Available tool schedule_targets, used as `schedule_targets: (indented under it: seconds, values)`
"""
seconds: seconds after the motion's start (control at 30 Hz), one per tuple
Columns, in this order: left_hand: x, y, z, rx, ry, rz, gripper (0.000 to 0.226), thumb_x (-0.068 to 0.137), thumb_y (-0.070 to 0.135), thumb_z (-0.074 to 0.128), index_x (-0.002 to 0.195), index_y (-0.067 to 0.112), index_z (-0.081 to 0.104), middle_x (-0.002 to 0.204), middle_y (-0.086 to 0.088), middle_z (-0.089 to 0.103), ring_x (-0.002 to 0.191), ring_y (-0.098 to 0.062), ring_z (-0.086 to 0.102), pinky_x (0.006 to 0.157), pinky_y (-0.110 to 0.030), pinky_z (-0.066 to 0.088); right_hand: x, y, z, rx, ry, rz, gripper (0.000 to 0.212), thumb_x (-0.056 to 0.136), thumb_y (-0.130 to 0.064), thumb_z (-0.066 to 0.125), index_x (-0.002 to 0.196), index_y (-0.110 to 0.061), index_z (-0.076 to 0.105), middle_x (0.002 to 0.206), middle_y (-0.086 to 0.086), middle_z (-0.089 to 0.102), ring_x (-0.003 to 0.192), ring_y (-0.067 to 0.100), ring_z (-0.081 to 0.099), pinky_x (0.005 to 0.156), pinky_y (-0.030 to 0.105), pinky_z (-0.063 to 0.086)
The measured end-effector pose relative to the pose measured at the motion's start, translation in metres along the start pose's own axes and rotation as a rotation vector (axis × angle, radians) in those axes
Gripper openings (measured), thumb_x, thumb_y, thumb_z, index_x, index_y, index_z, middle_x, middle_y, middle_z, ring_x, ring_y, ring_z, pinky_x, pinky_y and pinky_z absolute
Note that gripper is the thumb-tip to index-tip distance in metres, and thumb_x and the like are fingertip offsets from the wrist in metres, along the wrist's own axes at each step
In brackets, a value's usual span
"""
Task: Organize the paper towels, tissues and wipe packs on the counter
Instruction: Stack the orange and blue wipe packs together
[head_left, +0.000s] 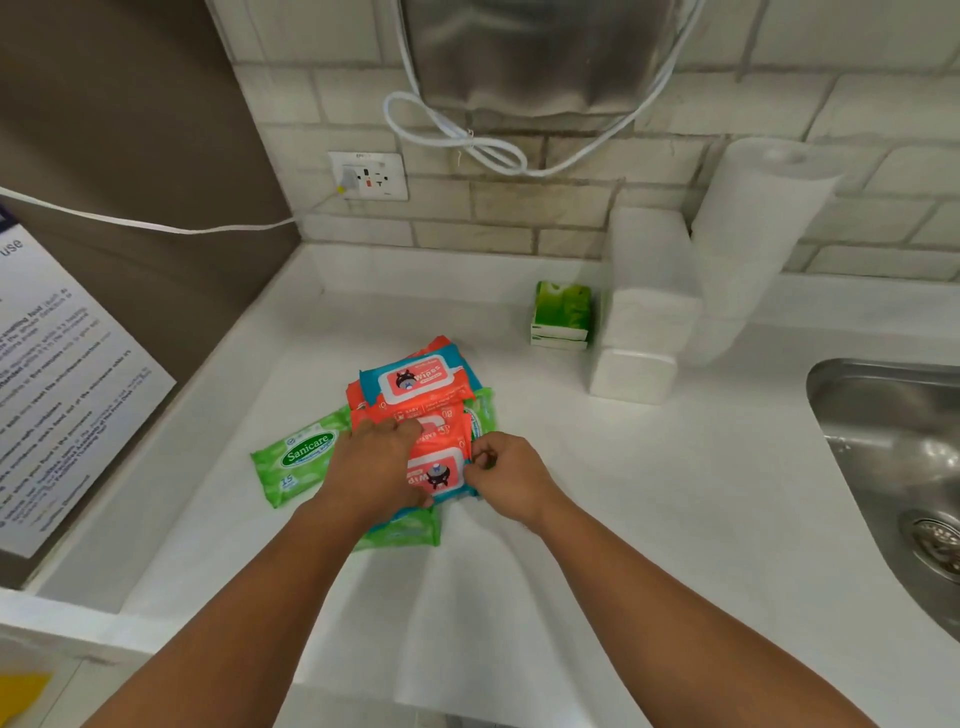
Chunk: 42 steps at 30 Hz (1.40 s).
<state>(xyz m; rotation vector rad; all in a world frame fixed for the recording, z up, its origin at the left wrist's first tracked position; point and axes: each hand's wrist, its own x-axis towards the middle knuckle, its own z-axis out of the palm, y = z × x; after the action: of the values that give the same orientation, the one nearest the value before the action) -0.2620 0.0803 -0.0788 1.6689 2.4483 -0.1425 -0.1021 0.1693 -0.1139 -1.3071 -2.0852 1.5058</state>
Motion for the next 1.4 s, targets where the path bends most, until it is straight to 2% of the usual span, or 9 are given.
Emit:
schedule_targets:
  seconds: [0.13,0.3,0.5,0.63,0.77,1.0,1.17,1.3,1.4]
  values:
    - [-0.006,0.005,-0.01,-0.286,-0.057,0.078,0.06,0.073,0.042,0.087,0.127,0.034,0.059,0.127,0.004,0.067,0.109,-0.021,0.065,0.091,-0.032,0.054,-0.012,0.003,-0.019,0.09,-0.096,-0.118,0.037,0.084,-0.016,0.077,0.12,-0.018,0.066,0.112,-0.004,0.071,0.095,0.01,0.067,0.09,0.033,0.057]
    - [-0.016,0.022,-0.021,-0.492,-0.114,0.118,0.052,0.069,0.038,0.092,0.112,0.034,0.064,0.108,0.014,0.066,0.097,-0.008,0.064,0.088,-0.03,0.056,-0.028,0.02,-0.052,0.303,-0.207,-0.122,0.036,0.082,-0.011,0.081,0.115,-0.017,0.069,0.113,0.002,0.075,0.106,0.018,0.072,0.094,0.037,0.058]
    - [-0.021,0.054,-0.019,-0.522,-0.09,0.152,0.051,0.07,0.038,0.092,0.112,0.036,0.064,0.105,0.015,0.064,0.097,-0.006,0.062,0.084,-0.023,0.052,-0.052,0.037,-0.083,0.222,-0.212,-0.097,0.033,0.084,-0.015,0.08,0.116,-0.017,0.074,0.111,-0.002,0.077,0.104,0.013,0.072,0.093,0.034,0.058]
    - [-0.021,0.079,-0.008,-0.526,0.127,0.132,0.076,0.068,0.042,0.092,0.134,0.031,0.056,0.129,0.009,0.054,0.124,-0.013,0.048,0.105,-0.033,0.045,-0.063,0.055,-0.095,0.378,-0.089,-0.066,0.027,0.09,-0.007,0.073,0.117,-0.013,0.074,0.112,0.001,0.077,0.104,0.017,0.073,0.092,0.035,0.059]
    - [-0.022,0.104,0.011,-0.937,0.211,-0.088,0.104,0.068,0.044,0.092,0.153,0.029,0.033,0.151,0.004,0.044,0.135,-0.018,0.047,0.111,-0.043,0.046,-0.075,0.07,-0.101,0.687,0.082,0.045,0.024,0.091,-0.012,0.072,0.114,-0.011,0.073,0.106,0.007,0.078,0.099,0.026,0.075,0.08,0.036,0.06]
    - [-0.03,0.148,0.031,-1.673,-0.111,-0.355,0.029,0.091,0.024,0.074,0.117,0.022,0.063,0.111,-0.004,0.077,0.091,-0.021,0.078,0.073,-0.038,0.065,-0.095,0.083,-0.103,0.899,0.159,0.178,0.025,0.09,-0.017,0.071,0.111,-0.005,0.074,0.106,0.012,0.078,0.089,0.027,0.077,0.067,0.033,0.061]
    - [-0.029,0.158,0.039,-1.756,-0.103,-0.391,0.047,0.087,0.024,0.078,0.129,0.015,0.059,0.117,-0.009,0.076,0.098,-0.027,0.077,0.083,-0.05,0.063,-0.106,0.088,-0.108,0.99,0.126,0.211,0.027,0.089,-0.017,0.07,0.111,-0.002,0.073,0.108,0.012,0.077,0.093,0.027,0.076,0.071,0.036,0.063]
    - [-0.034,0.165,0.041,-1.878,-0.121,-0.377,0.042,0.089,0.023,0.075,0.129,0.015,0.063,0.116,-0.008,0.077,0.103,-0.026,0.076,0.082,-0.043,0.063,-0.108,0.093,-0.117,1.03,0.042,0.243,0.031,0.094,-0.025,0.066,0.117,-0.005,0.071,0.113,0.012,0.075,0.105,0.032,0.073,0.093,0.051,0.057]
    - [-0.035,0.167,0.041,-1.883,-0.123,-0.401,0.03,0.09,0.019,0.073,0.12,0.015,0.067,0.109,-0.006,0.079,0.097,-0.022,0.078,0.079,-0.039,0.063,-0.106,0.095,-0.126,0.96,0.032,0.261,0.029,0.1,-0.023,0.059,0.115,-0.001,0.069,0.111,0.018,0.075,0.103,0.036,0.072,0.091,0.056,0.057]
